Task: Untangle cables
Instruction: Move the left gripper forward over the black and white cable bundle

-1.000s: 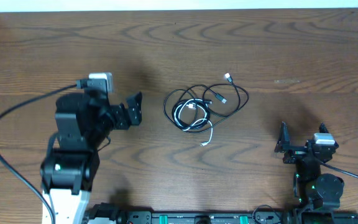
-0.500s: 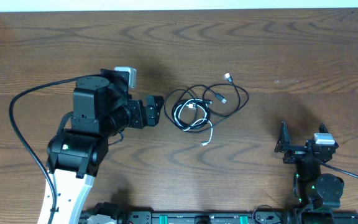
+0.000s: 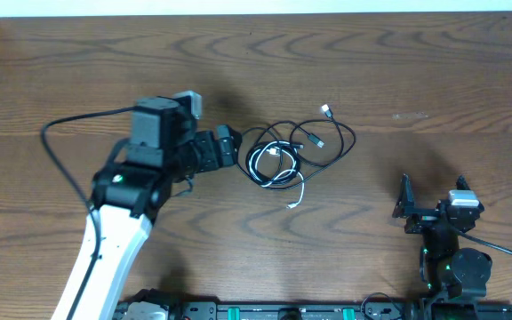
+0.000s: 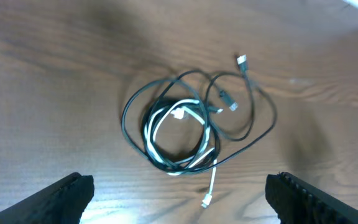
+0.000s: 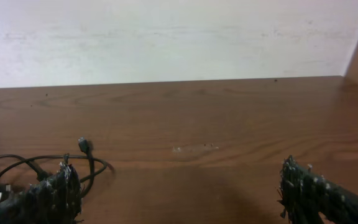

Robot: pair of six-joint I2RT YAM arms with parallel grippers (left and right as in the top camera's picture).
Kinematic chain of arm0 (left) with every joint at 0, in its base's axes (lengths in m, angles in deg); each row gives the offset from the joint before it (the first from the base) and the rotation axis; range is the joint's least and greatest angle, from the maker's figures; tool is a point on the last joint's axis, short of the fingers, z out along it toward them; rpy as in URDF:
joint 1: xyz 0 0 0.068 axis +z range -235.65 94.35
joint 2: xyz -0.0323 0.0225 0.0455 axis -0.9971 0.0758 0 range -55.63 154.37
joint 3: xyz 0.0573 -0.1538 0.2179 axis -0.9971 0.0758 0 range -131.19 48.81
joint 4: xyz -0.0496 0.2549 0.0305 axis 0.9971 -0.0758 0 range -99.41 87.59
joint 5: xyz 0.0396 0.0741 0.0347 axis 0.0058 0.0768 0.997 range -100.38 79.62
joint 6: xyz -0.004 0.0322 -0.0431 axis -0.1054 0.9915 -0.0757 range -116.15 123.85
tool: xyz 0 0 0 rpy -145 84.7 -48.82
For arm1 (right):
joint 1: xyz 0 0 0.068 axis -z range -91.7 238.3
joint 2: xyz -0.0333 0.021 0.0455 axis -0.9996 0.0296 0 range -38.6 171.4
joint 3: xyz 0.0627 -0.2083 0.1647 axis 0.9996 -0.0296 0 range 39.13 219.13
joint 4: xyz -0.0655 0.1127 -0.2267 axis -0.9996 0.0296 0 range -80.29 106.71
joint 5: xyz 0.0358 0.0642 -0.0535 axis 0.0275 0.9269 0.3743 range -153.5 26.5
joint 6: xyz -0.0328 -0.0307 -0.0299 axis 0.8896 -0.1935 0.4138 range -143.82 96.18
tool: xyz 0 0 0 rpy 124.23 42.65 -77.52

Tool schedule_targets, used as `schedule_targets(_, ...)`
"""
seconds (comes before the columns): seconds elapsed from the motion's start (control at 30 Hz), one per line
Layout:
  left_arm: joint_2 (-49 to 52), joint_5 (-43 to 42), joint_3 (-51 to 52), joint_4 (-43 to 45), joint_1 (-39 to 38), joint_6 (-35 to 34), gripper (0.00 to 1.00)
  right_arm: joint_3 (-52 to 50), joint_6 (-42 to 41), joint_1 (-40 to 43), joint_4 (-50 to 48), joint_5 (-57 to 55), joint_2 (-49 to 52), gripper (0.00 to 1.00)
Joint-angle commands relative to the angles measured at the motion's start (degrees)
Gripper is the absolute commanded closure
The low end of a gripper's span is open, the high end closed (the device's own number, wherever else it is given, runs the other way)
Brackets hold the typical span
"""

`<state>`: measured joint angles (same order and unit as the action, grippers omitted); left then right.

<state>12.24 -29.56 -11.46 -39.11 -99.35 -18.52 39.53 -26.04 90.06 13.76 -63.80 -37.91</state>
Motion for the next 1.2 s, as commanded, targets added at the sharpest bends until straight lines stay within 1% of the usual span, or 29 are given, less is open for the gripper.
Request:
schedule_targets(0.0, 3.30, 12.52, -1.22, -0.39, -4.66, -6.43, 0.11, -0.09, -0.50, 0.28, 0.22, -0.66, -0.37, 0.01)
schedule_targets(0.13, 6.80, 21.09, -1.22, -0.37, -9.25, -11.28, 0.12, -0.09, -0.50, 0.28, 0.22, -0.66, -0.37, 0.01)
schedule_targets(0.2, 8.90, 23.39, -1.20, -0.35, -10.86, -13.40, 0.15, -0.09, -0.50, 0.28, 0.22, -0.66, -0.37, 0.01)
schedule_targets(0.27, 11.30, 23.98, -1.20, -0.24, -11.93, -15.78, 0.17, -0.09, -0.50, 0.28, 0.22, -0.66, -0.37, 0.01)
schedule_targets(0.5, 19.89, 22.91, -1.20, -0.04, -12.76, -21.57, 0.22, -0.09, -0.50, 0.28, 0.22, -0.63, -0.37, 0.01)
schedule_targets(0.63, 23.26, 19.45, -1.20, 1.70, -12.76, -21.66, 0.26, -0.09, -0.50, 0.28, 0.22, -0.66, -0.37, 0.01)
schedule_targets(0.67, 24.06, 19.23, -1.20, 2.23, -12.76, -21.66, 0.28, -0.09, -0.50, 0.28, 0.22, -0.63, -0.37, 0.01)
schedule_targets(0.77, 26.43, 18.86, -1.20, 3.61, -12.76, -21.66, 0.39, -0.09, -0.50, 0.28, 0.22, -0.66, -0.37, 0.01)
schedule_targets(0.8, 27.12, 18.47, -1.20, 3.98, -12.76, -21.66, 0.41, -0.09, -0.50, 0.28, 0.22, -0.66, -0.37, 0.01)
schedule_targets(1.03, 32.06, 13.31, -1.20, 6.36, -12.83, -21.66, 0.41, -0.09, -0.50, 0.28, 0.22, -0.66, -0.37, 0.01)
schedule_targets(1.17, 33.62, 12.92, -1.18, 7.54, -13.42, -21.66, 0.41, -0.09, -0.50, 0.28, 0.22, -0.63, -0.37, 0.01)
